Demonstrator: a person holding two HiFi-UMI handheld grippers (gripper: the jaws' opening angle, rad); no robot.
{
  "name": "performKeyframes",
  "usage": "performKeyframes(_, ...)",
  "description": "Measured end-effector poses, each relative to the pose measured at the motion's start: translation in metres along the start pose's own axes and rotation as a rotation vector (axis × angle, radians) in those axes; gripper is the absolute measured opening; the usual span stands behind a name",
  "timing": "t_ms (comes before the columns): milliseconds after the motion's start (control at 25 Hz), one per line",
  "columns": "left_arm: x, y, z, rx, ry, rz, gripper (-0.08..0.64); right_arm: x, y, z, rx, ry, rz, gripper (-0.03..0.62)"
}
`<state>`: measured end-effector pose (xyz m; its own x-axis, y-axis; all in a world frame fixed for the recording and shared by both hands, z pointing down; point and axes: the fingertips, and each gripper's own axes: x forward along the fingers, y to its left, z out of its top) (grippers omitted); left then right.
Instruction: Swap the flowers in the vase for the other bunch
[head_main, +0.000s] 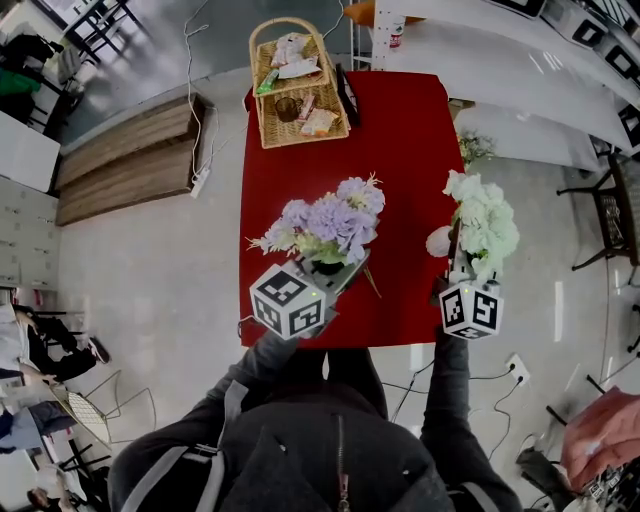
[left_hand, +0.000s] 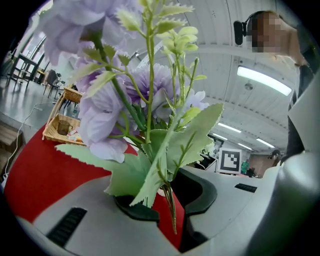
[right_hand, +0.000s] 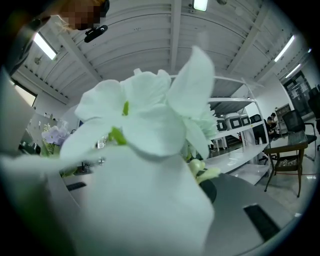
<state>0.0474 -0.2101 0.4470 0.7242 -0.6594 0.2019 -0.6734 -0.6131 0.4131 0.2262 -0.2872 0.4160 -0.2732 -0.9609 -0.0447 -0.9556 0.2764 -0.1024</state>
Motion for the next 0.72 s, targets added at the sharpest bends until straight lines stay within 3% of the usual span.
performKeyframes(280, 0.001, -0.003, 0.000, 0.006, 0.001, -0.008, 0.081, -0.002, 0.005, -0.007, 0.017, 0.029, 0.030, 0.225)
performKeyframes(720, 0.005, -0.013, -0.002, 0.013, 0.010, -0.044, 0.081, -0.026, 0.001, -0.018, 0.026, 0.067, -0.005, 0.252)
